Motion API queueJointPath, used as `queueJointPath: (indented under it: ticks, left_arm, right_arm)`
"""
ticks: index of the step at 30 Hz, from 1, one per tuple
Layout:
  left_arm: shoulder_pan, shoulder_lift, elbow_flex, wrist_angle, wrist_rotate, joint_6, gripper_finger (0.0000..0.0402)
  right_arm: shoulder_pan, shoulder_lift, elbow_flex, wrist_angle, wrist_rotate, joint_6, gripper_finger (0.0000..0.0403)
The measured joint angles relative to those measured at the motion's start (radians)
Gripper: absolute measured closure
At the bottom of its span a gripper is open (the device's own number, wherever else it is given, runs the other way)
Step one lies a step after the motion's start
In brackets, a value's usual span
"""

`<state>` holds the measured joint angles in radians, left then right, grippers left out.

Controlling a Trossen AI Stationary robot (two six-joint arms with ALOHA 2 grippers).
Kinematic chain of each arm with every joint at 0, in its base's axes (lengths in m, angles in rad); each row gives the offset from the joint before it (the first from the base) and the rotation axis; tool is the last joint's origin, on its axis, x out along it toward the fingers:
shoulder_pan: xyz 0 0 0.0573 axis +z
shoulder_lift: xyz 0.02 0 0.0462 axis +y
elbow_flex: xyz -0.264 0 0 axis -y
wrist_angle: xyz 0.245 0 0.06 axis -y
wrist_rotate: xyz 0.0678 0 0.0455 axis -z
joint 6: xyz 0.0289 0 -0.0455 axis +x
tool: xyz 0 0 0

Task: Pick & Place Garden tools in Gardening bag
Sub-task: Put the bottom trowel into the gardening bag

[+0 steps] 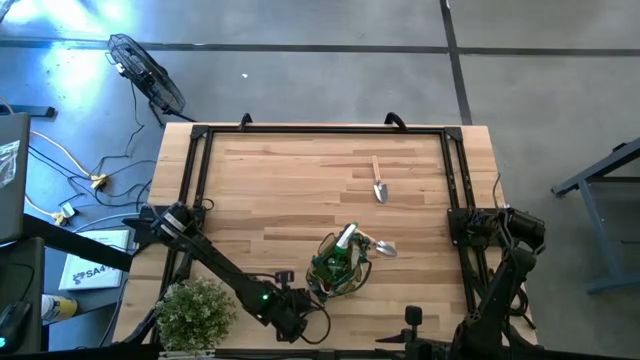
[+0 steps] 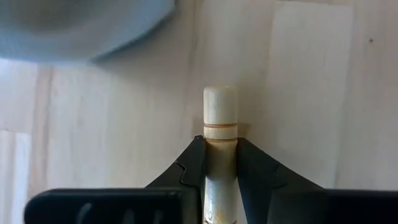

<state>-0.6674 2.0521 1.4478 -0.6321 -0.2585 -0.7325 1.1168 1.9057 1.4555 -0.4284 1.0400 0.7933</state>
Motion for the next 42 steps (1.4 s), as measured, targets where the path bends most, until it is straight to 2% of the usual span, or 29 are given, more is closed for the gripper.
queueJointPath:
  ticks: [4,8,13,17,21,26,30,32,34,36,42]
  left_arm:
    - [-0.001,0.0,0.083,-0.131,0.027,-0.007,0.0349]
    - [-0.016,-0.001,0.225,-0.394,0.014,-0.052,0.0349]
    - [-0.078,-0.002,0.393,-0.633,-0.052,-0.135,0.0349]
    - [-0.137,-0.004,0.492,-0.709,-0.162,-0.192,0.0349]
    - [-0.19,-0.004,0.552,-0.643,-0.31,-0.179,0.0349]
    - [-0.218,-0.005,0.557,-0.477,-0.426,-0.071,0.0349]
    - [-0.224,-0.004,0.553,-0.339,-0.491,0.023,0.0349]
    - [-0.225,-0.004,0.553,-0.256,-0.508,0.1,0.0349]
    - [-0.231,-0.004,0.553,-0.169,-0.513,0.176,0.0349]
    - [-0.238,-0.004,0.553,-0.073,-0.515,0.26,0.0349]
    - [-0.245,-0.004,0.553,0.172,-0.513,0.507,0.0349]
  right_arm:
    - [0.0,0.0,0.0,0.0,0.0,0.0,0.0334]
    - [0.0,0.0,0.0,0.015,-0.011,0.0,0.0334]
    - [0.0,0.0,0.0,0.061,-0.125,-0.011,0.0334]
    - [-0.013,0.0,0.0,0.079,-0.131,-0.012,0.0327]
    - [-0.043,0.0,0.0,0.106,-0.148,-0.047,0.0298]
    - [-0.078,0.0,0.0,0.231,-0.179,-0.16,0.023]
    - [-0.091,0.0,0.0,0.407,-0.179,-0.398,0.0172]
    - [-0.09,0.0,0.0,0.487,-0.218,-0.534,0.0151]
    - [-0.082,0.0,0.0,0.564,-0.259,-0.644,0.014]
    - [-0.075,0.0,0.0,0.638,-0.252,-0.721,0.0136]
    - [-0.08,0.0,0.0,0.771,-0.119,-0.894,0.014]
